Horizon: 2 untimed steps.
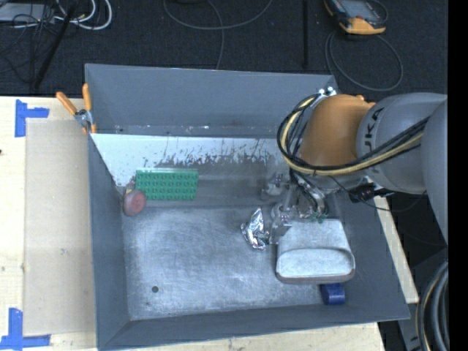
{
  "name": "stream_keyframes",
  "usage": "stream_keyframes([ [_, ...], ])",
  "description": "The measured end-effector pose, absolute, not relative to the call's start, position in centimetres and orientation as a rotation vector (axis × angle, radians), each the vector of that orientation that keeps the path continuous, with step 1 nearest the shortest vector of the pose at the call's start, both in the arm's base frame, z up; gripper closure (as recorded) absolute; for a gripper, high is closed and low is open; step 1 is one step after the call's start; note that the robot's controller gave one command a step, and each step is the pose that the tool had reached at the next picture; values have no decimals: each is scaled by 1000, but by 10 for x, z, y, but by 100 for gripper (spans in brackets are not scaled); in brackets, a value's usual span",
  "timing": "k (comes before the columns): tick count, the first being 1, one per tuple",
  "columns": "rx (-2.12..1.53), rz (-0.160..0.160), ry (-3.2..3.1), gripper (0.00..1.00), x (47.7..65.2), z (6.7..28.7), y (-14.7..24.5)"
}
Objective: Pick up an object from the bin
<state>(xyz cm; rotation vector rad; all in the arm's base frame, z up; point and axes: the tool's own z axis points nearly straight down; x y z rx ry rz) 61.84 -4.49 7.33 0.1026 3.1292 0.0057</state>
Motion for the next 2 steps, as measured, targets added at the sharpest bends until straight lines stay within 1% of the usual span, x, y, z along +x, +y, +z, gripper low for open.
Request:
stream_keyframes([
  [1,-253,-3,3124,0,615,74,1],
  [2,-247,1,3128,100,614,74,1],
])
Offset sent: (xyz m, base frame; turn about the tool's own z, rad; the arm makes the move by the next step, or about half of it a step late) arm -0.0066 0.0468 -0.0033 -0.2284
